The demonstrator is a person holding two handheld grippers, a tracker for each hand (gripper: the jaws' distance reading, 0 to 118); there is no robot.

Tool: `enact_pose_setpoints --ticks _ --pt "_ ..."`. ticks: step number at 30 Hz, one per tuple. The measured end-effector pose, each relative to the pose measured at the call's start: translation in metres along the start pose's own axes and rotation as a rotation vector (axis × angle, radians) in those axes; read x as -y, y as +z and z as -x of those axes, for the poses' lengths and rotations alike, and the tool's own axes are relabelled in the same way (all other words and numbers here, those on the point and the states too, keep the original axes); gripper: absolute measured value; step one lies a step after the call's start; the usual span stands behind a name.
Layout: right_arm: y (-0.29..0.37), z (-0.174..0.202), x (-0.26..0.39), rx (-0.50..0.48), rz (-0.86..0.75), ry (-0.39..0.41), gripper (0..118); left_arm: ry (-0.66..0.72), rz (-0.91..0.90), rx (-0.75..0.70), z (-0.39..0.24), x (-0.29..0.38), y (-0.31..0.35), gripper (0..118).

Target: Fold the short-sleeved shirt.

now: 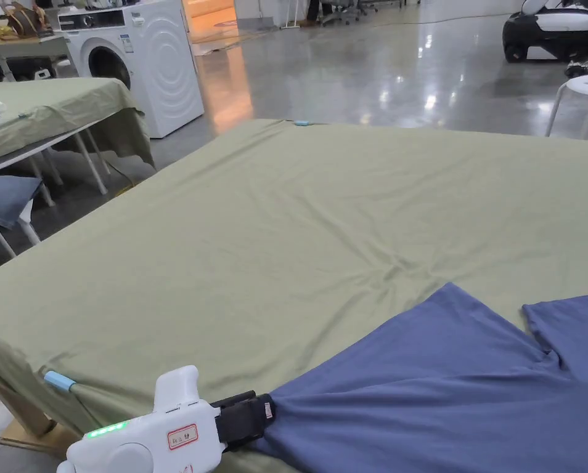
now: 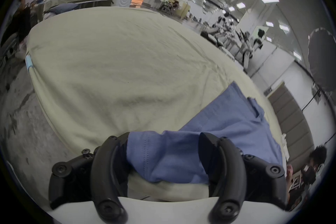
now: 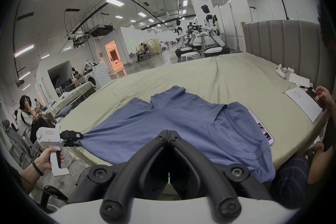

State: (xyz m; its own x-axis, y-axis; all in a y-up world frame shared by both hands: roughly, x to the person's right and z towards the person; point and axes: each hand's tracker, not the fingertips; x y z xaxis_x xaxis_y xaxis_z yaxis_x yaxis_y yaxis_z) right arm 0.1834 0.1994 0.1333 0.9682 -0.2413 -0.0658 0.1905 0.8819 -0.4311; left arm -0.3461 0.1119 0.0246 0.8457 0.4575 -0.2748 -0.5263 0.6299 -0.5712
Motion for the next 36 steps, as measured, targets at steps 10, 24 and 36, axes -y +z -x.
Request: enact_pose_setpoints --ticks 10,24,36 --pt "0.0 -0.003 0.002 -0.01 0.019 -0.014 0 -0.294 0.033 -0.151 -0.034 0.023 -0.013 73" --pt "0.001 -0.007 0.008 -0.015 0.046 -0.018 0 -0.193 -0.006 -0.166 -0.026 0.018 -0.013 59" --pt "0.001 -0.004 0.005 -0.015 0.059 -0.012 0 0.097 0.031 0.031 0.012 0.007 -0.011 8"
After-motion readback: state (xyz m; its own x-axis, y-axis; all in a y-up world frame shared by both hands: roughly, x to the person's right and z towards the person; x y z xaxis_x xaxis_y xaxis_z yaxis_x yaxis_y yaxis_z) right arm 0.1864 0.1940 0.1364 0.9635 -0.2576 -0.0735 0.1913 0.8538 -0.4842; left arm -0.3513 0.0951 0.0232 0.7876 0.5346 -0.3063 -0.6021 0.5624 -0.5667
